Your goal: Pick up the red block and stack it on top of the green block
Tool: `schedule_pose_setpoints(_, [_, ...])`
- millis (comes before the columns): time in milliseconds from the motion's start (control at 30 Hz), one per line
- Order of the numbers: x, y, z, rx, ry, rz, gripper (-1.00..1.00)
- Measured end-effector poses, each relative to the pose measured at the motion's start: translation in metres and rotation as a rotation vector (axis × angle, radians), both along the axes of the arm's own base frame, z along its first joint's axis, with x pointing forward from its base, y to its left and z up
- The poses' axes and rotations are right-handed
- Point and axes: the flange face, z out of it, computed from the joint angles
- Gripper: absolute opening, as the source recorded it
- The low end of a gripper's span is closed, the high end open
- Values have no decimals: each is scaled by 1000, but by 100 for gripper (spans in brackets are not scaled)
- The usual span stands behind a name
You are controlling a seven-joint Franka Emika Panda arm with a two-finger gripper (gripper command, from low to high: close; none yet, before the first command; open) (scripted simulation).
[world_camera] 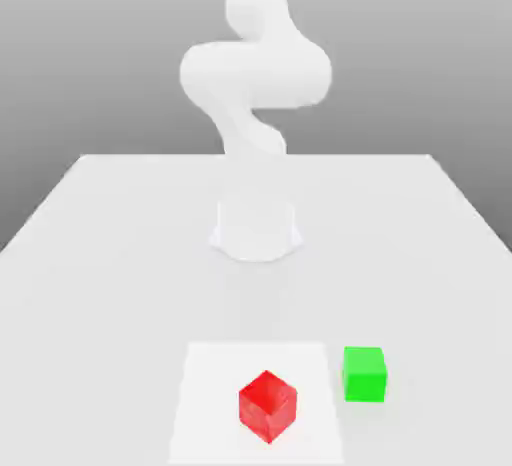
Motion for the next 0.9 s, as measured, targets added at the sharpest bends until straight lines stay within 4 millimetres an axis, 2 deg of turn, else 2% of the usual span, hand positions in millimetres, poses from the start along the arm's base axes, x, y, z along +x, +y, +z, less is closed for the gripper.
schedule_pose_setpoints(167, [57, 3, -98, -41, 153, 165, 0])
schedule_pose_setpoints(267, [78, 8, -160, -71, 240, 257, 0])
schedule_pose_setpoints(367, [91, 14, -222, -107, 324, 348, 0])
schedule_pose_setpoints(533, [93, 22, -324, -177, 462, 496, 0])
schedule_pose_setpoints(700, [74, 23, -417, -266, 599, 642, 0])
schedule_pose_setpoints(767, [64, 19, -448, -300, 647, 688, 0])
schedule_pose_setpoints(900, [62, 18, -497, -316, 664, 710, 0])
